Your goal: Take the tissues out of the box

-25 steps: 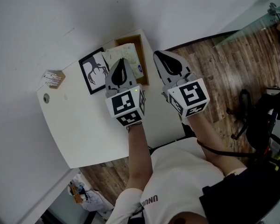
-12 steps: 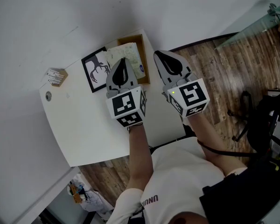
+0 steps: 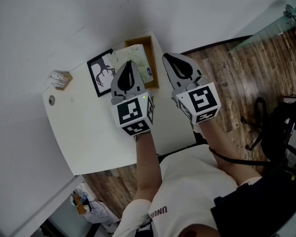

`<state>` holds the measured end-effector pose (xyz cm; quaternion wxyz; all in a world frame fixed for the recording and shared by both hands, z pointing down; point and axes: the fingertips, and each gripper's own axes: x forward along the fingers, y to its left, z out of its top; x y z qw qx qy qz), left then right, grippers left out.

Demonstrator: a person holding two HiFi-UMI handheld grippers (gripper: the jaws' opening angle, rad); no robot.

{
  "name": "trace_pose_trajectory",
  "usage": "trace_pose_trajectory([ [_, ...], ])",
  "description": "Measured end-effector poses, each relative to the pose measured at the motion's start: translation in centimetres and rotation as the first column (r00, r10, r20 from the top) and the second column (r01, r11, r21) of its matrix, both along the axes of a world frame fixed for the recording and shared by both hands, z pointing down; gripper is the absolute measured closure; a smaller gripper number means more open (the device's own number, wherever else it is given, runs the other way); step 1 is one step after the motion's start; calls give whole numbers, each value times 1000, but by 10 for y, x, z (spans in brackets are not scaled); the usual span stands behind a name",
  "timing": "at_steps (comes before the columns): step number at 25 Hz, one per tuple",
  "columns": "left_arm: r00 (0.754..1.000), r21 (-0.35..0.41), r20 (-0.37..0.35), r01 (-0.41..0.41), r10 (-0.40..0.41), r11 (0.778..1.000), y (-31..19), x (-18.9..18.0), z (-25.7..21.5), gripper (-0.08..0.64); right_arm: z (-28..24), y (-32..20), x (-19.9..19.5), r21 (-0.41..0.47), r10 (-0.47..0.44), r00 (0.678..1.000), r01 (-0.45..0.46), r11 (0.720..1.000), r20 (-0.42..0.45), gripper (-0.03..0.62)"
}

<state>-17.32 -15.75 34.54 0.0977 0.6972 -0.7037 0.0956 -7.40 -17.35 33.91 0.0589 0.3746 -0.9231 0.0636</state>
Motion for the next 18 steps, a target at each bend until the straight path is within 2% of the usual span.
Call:
trace_pose_trajectory([
  [18,1000,9,-16,-10,11,1000,-1,-1,-2,549,5,-3,-2,-12,2,1000,-2,1000,-13,574],
])
